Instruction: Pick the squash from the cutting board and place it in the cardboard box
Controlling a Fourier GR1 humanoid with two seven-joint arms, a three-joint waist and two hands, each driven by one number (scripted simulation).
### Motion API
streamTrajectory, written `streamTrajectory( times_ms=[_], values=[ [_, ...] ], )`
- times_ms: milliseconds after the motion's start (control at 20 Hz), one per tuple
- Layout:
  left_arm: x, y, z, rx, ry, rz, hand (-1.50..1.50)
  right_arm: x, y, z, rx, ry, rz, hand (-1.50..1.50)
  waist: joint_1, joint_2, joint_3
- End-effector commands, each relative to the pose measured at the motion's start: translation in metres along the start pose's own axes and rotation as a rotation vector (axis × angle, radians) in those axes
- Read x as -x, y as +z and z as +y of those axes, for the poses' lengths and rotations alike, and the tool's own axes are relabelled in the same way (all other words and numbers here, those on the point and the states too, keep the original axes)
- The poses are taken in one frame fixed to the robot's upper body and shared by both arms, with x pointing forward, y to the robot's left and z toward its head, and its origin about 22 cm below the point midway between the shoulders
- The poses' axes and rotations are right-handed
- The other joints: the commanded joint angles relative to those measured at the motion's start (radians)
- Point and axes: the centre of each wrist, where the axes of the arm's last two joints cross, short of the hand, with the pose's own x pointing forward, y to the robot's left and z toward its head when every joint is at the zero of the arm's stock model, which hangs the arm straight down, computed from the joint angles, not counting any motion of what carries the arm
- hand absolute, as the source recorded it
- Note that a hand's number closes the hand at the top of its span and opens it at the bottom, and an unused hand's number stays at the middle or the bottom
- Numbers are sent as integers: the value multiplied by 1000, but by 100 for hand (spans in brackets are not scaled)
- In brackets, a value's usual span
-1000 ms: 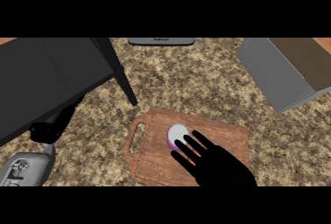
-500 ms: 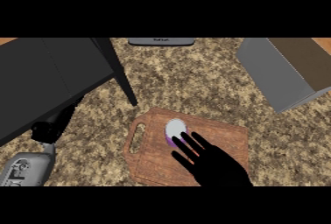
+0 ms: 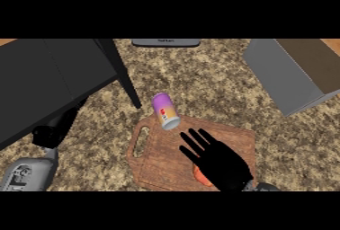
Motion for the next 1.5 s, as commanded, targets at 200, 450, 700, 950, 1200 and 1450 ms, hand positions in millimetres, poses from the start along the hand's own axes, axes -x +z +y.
streamTrajectory(
  times_ms=[200,450,700,950,1200,1450],
  values=[
    [-27,-5,3,5,-17,-88,0,2,-6,22,-23,31,-141,150,2,-6,11],
    [-22,-15,12,-5,-16,-84,0,5,-17,24,123,65,-170,150,-2,-5,11],
    [-19,-14,1,17,-27,-100,0,43,-60,-4,157,-209,172,150,31,11,13],
    [-25,-21,-5,44,-14,-125,0,92,-78,-47,206,-441,524,150,68,24,12],
    [-29,-33,-13,76,-18,-134,0,106,-107,-111,420,-395,640,150,87,25,12],
    [-22,-30,-11,60,-21,-114,0,121,-122,-151,503,-207,671,150,69,15,11]
  ],
)
